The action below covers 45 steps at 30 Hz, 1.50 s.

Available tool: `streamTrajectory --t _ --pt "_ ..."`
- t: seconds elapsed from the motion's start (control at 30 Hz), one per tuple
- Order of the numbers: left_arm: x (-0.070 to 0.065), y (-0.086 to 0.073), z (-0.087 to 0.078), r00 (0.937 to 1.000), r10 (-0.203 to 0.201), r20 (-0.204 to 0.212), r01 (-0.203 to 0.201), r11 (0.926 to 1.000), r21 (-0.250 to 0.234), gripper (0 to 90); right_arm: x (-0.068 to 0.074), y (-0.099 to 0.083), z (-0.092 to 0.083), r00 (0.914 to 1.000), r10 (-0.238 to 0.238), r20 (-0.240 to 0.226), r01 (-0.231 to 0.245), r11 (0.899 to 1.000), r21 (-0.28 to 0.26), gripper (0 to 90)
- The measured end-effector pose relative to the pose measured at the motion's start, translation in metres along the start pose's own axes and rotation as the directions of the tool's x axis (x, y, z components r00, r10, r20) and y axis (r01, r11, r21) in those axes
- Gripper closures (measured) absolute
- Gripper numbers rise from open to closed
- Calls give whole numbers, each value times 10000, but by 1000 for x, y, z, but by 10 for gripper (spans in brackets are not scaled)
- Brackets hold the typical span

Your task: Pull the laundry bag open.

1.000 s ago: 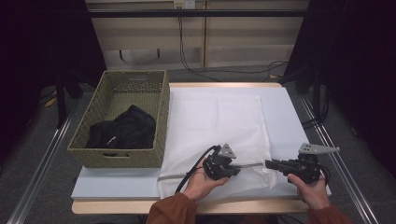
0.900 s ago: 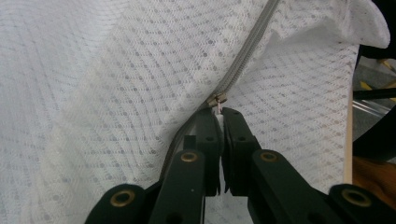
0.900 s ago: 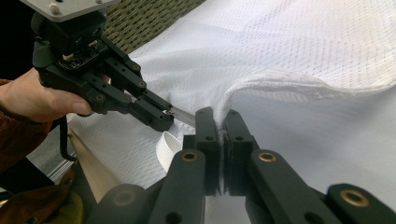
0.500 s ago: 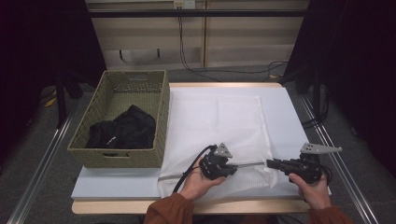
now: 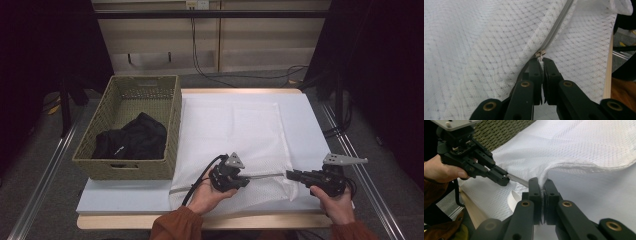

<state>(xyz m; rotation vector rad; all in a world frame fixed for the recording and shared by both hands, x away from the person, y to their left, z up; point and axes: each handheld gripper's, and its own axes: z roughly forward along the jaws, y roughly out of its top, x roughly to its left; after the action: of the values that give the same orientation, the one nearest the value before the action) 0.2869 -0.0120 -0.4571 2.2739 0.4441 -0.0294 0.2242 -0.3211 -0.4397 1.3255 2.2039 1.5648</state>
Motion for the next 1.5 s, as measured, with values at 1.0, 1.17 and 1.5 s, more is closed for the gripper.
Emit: streamTrajectory --t 1.0,1.17,1.5 --pt "8 -17 -20 9996 -247 -120 247 9997 77 867 3 -3 -2 10000 -1 59 2 9999 -143 870" --pt "7 -19 -20 9996 -246 -115 248 9996 139 867 4 -3 -1 9999 -73 81 74 9999 -103 870" --pt "11 -24 -22 9989 -466 -45 466 9989 45 867 2 -3 -4 10000 5 65 -5 9999 -140 870"
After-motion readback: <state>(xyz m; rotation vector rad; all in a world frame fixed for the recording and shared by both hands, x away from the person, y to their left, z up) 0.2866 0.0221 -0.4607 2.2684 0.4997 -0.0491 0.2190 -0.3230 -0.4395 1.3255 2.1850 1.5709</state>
